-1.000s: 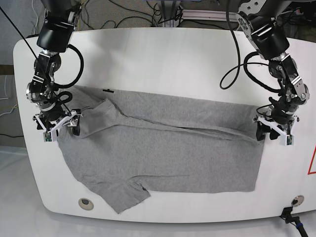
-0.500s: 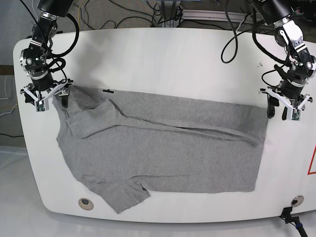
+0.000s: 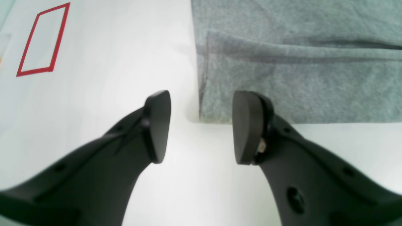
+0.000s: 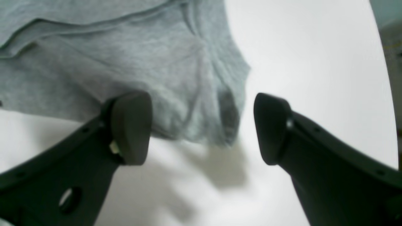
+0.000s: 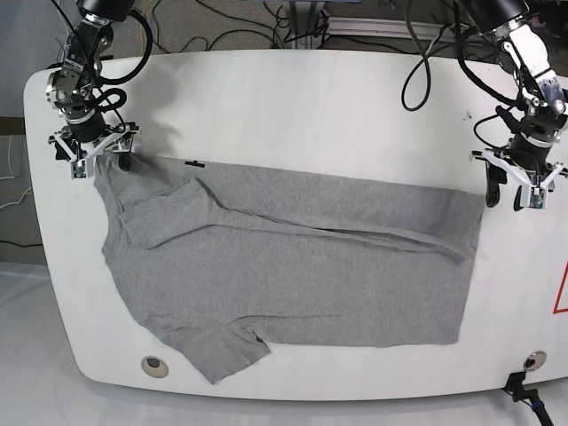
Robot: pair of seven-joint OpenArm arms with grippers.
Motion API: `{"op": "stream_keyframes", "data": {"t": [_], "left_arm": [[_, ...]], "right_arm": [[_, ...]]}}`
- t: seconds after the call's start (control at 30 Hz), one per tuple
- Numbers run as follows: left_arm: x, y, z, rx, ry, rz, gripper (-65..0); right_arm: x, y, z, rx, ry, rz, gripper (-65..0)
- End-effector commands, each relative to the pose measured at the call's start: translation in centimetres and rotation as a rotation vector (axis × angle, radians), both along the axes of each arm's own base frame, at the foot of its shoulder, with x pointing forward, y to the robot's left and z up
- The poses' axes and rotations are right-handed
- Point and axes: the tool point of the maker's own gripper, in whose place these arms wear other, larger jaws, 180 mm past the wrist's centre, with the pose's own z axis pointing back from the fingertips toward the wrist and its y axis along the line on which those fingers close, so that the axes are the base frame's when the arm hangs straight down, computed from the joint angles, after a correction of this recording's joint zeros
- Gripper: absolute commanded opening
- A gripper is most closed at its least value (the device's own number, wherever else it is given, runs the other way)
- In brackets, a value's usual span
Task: Fold the T-shirt properly
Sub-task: 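Regrasp the folded edge with both grippers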
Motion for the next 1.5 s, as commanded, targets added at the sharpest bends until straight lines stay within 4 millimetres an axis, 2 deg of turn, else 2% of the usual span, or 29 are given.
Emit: {"op": "stream_keyframes", "data": {"t": [0.0,0.1,0.2,0.27,0.47,0.53,0.73,0.77,0.87,1.0,1.07,1.23,1.37,1.47], "left_arm": [[0.6,0.1,1.6,0.013,-0.051,-0.011,-35.5],[0.5,0.1,1.5,0.013,-0.05,-0.011,-35.5],[0.5,0.1,1.5,0.012,-0.05,-0.012,-35.5],[0.5,0.1,1.5,0.012,-0.05,-0.012,-35.5],[0.5,0.1,1.4,0.01,-0.047,-0.011,-35.5],[0.5,0.1,1.3,0.008,-0.045,-0.01,-35.5],[0.4,0.2,1.2,0.008,-0.042,-0.005,-35.5],[0.4,0.3,1.2,0.008,-0.043,-0.003,-35.5],[0.2,0.6,-0.2,-0.019,-0.01,0.01,-35.5],[-1.0,2.3,-3.1,-0.075,0.053,0.076,-35.5],[-1.2,2.4,-3.6,-0.085,0.065,0.083,-35.2],[-1.4,1.8,-5.0,-0.128,0.073,0.084,-34.9],[-0.8,1.4,-5.3,-0.204,0.053,0.092,-34.8],[-0.6,0.2,-6.2,-0.254,0.067,0.07,-34.7]], "right_arm": [[1.0,-0.7,1.1,-0.002,-0.059,-0.006,-16.0],[0.8,-1.2,-0.3,0.021,-0.029,-0.026,-16.0],[0.0,-2.6,-1.4,0.041,-0.029,-0.071,-16.0],[-0.5,-2.6,-2.5,0.06,-0.012,-0.085,-16.0],[-0.5,-2.7,-2.8,0.069,-0.006,-0.087,-17.2],[-0.5,-2.6,-2.8,0.069,-0.007,-0.085,-23.6],[-0.3,-2.6,-2.7,0.069,-0.011,-0.083,-62.1],[-0.2,-2.5,-2.7,0.069,-0.01,-0.082,-65.0],[-0.2,-2.5,-2.7,0.069,-0.01,-0.082,-65.0],[-0.3,-2.5,-2.7,0.069,-0.009,-0.082,-65.0],[-0.3,-2.5,-2.7,0.069,-0.009,-0.082,-65.0],[-0.3,-2.4,-2.8,0.072,-0.008,-0.081,-65.0],[-0.3,-2.2,-2.9,0.075,-0.007,-0.08,-65.0],[-0.3,-2.2,-2.9,0.075,-0.007,-0.08,-65.0]]}}
